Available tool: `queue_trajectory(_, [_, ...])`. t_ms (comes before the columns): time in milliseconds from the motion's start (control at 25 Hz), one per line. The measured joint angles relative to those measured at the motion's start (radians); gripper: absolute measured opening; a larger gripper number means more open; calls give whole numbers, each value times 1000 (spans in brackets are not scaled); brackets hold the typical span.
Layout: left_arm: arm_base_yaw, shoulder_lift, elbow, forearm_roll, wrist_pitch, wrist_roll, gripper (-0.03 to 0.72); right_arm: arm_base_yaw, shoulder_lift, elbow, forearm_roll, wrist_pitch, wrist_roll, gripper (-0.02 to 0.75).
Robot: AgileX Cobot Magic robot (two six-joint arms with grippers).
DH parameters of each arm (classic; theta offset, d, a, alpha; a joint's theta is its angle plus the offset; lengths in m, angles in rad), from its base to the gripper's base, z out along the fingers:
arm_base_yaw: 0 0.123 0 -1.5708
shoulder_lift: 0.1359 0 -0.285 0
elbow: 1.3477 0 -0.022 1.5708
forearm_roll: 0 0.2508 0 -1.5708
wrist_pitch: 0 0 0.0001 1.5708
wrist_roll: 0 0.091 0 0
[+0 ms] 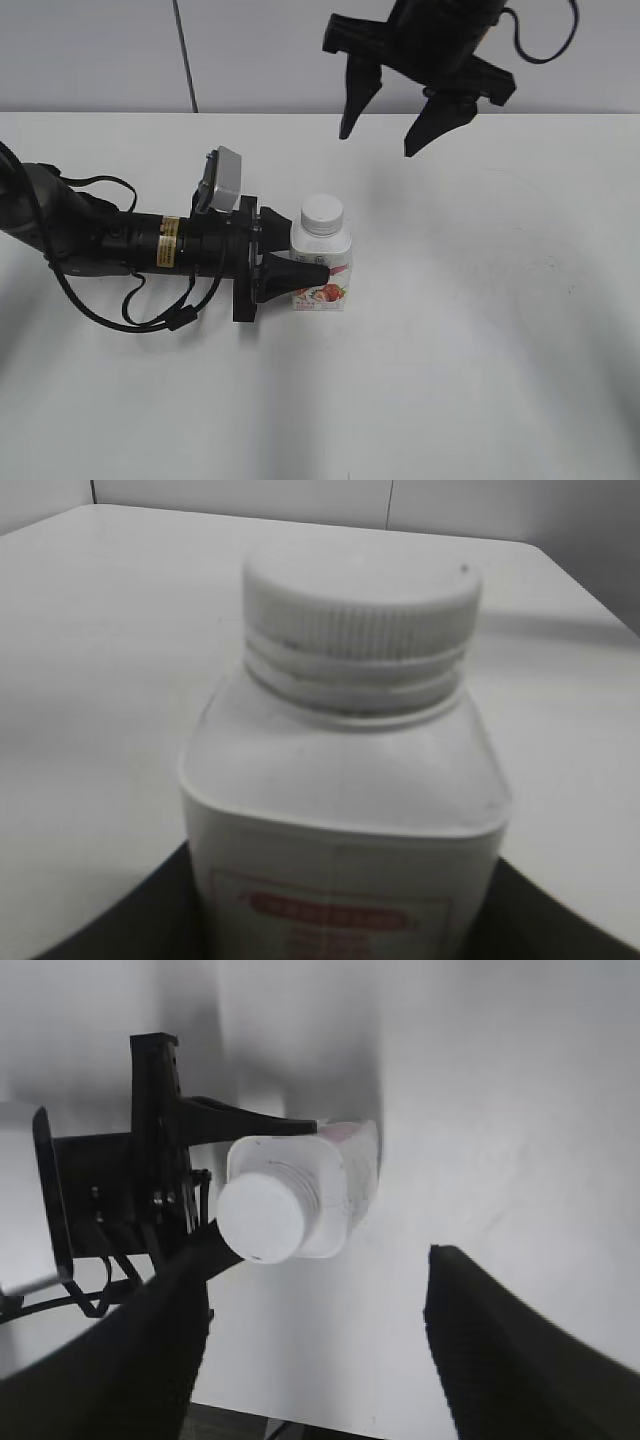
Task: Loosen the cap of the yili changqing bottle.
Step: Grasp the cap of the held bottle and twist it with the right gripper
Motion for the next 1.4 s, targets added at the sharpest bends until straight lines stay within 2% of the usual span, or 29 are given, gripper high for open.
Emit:
queue_trajectory(360, [0,0,0,0,2,0,366,78,177,-149,-3,3,88,535])
queue_trajectory(1400, [0,0,0,0,5,0,365,110,238,-111,-11,10,113,534])
